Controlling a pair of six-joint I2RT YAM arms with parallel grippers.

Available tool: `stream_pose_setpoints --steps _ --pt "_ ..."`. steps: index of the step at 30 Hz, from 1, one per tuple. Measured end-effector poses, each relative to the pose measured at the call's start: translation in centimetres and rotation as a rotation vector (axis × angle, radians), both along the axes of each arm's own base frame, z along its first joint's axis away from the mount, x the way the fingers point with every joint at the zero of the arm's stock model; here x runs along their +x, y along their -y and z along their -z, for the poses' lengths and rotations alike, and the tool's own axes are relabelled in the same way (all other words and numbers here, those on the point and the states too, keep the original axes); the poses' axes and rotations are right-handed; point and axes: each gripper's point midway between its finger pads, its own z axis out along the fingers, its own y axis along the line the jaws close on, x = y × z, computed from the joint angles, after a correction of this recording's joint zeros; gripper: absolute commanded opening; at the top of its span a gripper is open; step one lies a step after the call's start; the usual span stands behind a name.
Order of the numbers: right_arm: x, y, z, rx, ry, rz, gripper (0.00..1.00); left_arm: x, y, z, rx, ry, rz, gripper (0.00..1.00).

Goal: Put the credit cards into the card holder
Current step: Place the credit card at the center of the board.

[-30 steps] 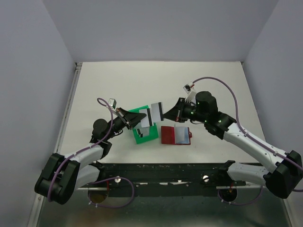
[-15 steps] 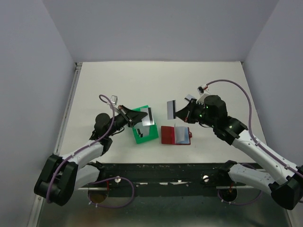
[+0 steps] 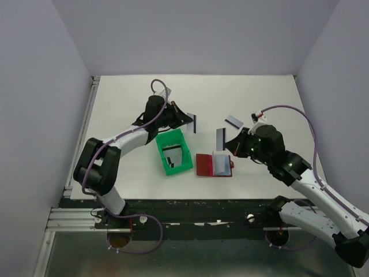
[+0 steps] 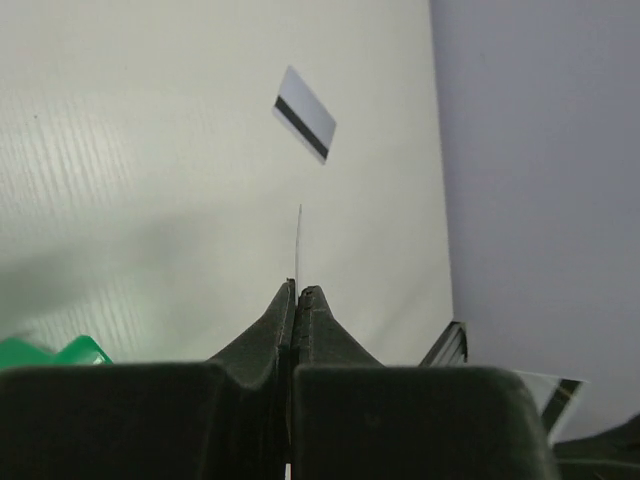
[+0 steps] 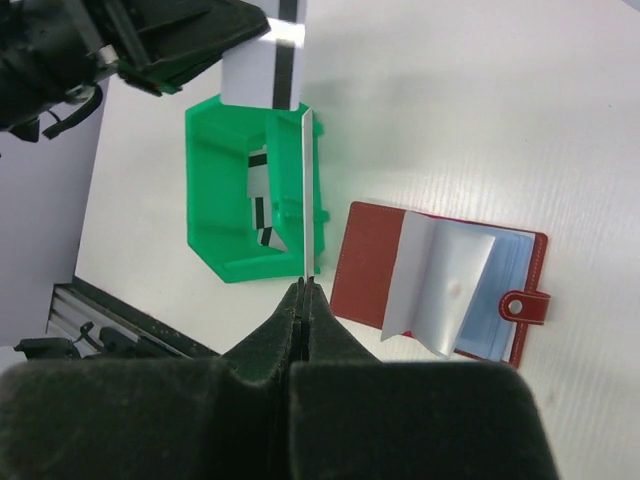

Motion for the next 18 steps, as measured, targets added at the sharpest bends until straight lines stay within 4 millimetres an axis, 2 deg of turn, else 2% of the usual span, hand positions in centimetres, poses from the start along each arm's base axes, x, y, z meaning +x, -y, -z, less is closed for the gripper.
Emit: stream_pose_setpoints --steps 3,5,9,12,18 --pt "-0.3 0.7 0.4 -0.016 0.001 0.016 0.0 0.8 1.5 3.4 0.098 -0.062 0.03 0.11" --pt "-0.5 1.1 0.3 -0.023 0.008 0.024 0.0 0.6 2.3 4.6 0.152 -0.076 0.051 0.17" --pt "-0.8 1.8 0.3 -0.036 0.015 0.036 0.0 0.1 4.2 4.9 0.243 -0.063 0.086 0.28" --pt "-0.8 2.0 0.4 -0.042 0.019 0.041 0.0 -0.4 5.1 4.6 0.282 -0.036 0.103 0.29" --pt "-1.0 2.1 0.9 -0.049 0.012 0.043 0.0 -0.5 4.1 6.0 0.353 -0.054 0.08 0.3"
